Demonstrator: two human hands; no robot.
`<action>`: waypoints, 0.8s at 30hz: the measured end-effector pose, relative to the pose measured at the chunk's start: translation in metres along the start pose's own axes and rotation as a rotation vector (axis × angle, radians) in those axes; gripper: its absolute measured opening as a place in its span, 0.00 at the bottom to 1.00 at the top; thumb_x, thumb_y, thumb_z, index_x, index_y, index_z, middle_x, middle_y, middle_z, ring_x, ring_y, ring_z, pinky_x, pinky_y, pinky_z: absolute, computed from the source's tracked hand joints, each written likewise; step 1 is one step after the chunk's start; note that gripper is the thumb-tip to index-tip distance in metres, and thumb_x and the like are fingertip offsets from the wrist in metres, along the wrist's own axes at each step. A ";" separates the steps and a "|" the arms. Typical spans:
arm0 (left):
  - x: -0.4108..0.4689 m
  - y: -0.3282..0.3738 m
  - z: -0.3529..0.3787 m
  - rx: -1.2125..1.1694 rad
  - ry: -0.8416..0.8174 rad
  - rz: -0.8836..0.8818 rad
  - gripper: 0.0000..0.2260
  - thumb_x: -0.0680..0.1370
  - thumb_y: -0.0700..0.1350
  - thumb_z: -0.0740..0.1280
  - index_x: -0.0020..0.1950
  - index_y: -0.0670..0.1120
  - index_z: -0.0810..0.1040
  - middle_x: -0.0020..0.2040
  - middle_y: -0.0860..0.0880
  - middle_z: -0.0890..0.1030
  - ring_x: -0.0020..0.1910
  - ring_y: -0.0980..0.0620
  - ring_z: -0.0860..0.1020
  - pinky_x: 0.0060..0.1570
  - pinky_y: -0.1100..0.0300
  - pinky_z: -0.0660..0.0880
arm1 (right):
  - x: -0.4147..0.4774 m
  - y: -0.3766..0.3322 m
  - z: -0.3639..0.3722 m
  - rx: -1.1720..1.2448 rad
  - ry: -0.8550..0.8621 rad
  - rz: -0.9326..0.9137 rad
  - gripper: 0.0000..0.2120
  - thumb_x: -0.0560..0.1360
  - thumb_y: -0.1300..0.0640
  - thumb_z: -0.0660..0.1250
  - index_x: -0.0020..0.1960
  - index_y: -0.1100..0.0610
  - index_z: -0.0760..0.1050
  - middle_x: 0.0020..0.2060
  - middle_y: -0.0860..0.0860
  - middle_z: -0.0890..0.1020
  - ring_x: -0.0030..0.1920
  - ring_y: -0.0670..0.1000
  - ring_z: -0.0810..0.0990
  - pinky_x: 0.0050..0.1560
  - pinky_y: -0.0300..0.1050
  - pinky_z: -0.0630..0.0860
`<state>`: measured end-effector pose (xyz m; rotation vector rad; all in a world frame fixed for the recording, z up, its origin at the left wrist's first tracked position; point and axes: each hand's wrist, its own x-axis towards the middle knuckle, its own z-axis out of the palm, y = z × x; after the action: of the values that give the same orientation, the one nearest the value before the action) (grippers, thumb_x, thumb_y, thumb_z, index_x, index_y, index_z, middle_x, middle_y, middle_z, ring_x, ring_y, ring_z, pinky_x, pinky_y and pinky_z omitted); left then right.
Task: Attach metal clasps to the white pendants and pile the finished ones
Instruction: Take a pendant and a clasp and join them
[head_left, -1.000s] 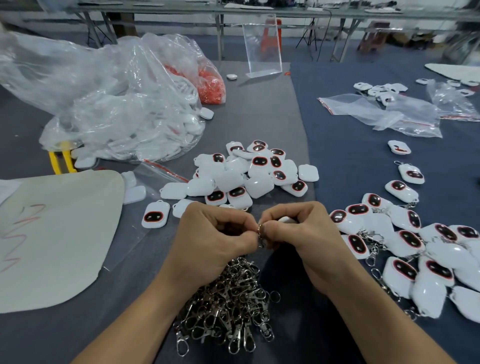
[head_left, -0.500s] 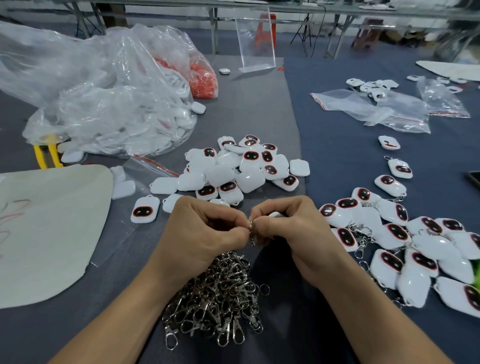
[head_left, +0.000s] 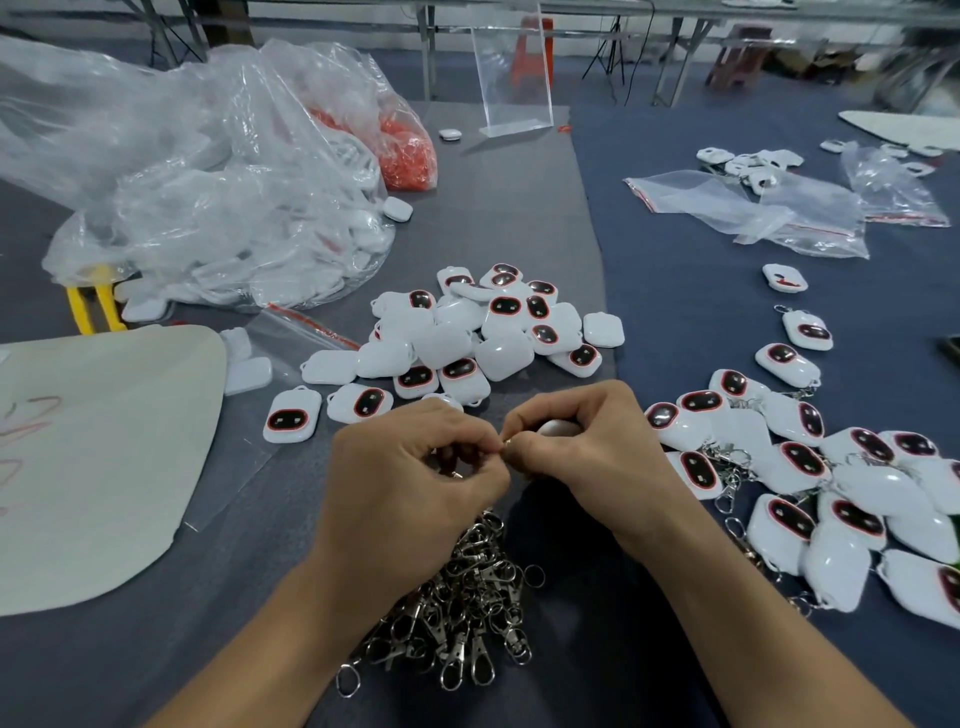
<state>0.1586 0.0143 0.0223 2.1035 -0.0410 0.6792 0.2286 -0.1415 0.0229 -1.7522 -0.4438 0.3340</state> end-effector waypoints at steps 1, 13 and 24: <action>0.000 0.001 -0.001 0.033 -0.005 0.021 0.06 0.66 0.40 0.74 0.37 0.51 0.85 0.34 0.56 0.81 0.34 0.53 0.80 0.36 0.63 0.75 | 0.000 0.000 0.000 -0.028 0.015 -0.010 0.02 0.65 0.58 0.72 0.36 0.53 0.85 0.27 0.52 0.80 0.30 0.47 0.73 0.33 0.44 0.71; 0.006 -0.003 -0.006 0.203 -0.067 0.038 0.05 0.67 0.44 0.72 0.33 0.53 0.81 0.31 0.58 0.77 0.34 0.56 0.76 0.36 0.66 0.71 | -0.004 0.002 0.009 -0.234 0.251 -0.099 0.08 0.69 0.61 0.80 0.37 0.48 0.86 0.32 0.42 0.85 0.34 0.41 0.83 0.37 0.30 0.75; 0.008 -0.008 -0.002 -0.134 -0.099 -0.147 0.06 0.67 0.43 0.73 0.37 0.55 0.85 0.32 0.54 0.83 0.28 0.60 0.76 0.29 0.63 0.74 | -0.006 -0.001 0.006 -0.127 0.219 -0.127 0.11 0.69 0.65 0.76 0.36 0.50 0.86 0.31 0.46 0.85 0.32 0.42 0.81 0.35 0.36 0.76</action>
<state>0.1665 0.0218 0.0211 1.9880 0.0132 0.4709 0.2205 -0.1384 0.0224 -1.8495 -0.4224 0.0222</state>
